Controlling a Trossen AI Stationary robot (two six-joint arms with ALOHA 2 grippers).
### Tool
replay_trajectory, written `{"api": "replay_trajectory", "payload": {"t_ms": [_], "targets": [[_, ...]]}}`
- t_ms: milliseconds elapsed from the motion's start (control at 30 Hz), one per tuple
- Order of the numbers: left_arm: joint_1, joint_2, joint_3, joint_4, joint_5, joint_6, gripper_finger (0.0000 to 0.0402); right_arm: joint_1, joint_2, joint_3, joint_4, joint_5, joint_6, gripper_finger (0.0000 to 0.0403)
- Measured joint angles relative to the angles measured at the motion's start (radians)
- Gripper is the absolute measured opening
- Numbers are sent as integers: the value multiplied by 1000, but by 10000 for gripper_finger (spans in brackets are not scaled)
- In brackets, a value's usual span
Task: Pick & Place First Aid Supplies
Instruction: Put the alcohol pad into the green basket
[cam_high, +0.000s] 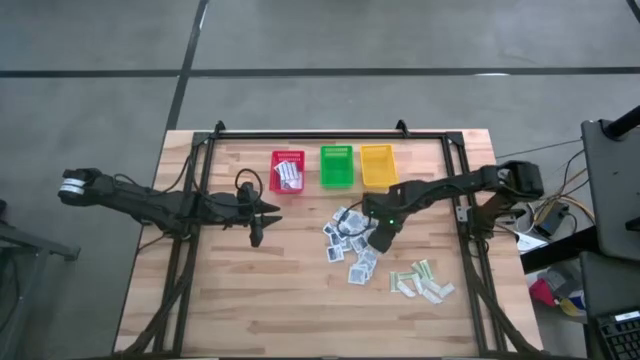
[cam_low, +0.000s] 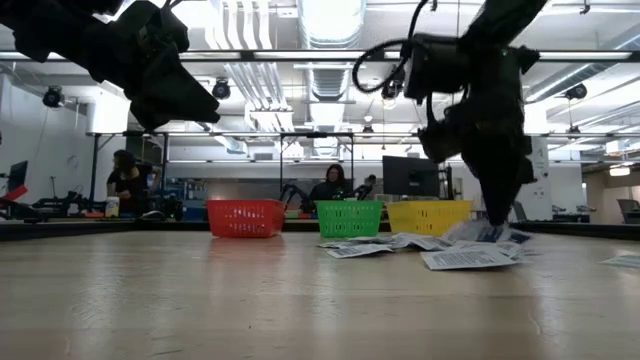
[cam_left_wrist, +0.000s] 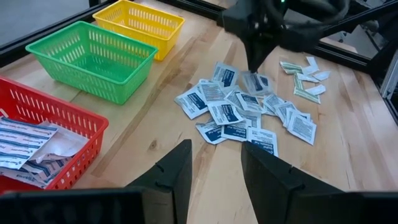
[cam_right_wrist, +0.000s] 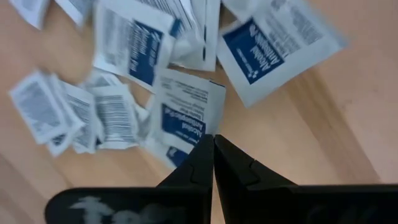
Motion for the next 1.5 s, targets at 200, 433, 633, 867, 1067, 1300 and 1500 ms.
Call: {"api": "replay_trajectory", "payload": {"t_ms": [200, 433, 633, 867, 1067, 1300, 1500], "targets": [[0, 0, 0, 0, 0, -1, 133, 0, 32, 0, -1, 30, -18, 8], [0, 0, 0, 0, 0, -2, 133, -4, -4, 1, -11, 68, -16, 8], [0, 0, 0, -1, 0, -1, 133, -5, -47, 1, -15, 62, -31, 8], [0, 0, 0, -1, 0, 0, 133, -5, -47, 0, -19, 62, -49, 8], [0, 0, 0, -1, 0, 0, 133, -7, -47, 0, -29, 63, -93, 23], [0, 0, 0, -1, 0, 0, 133, -15, -48, -1, -157, 167, -79, 48], [0, 0, 0, -1, 0, 0, 133, -11, -48, -1, -77, 42, -134, 67]]}}
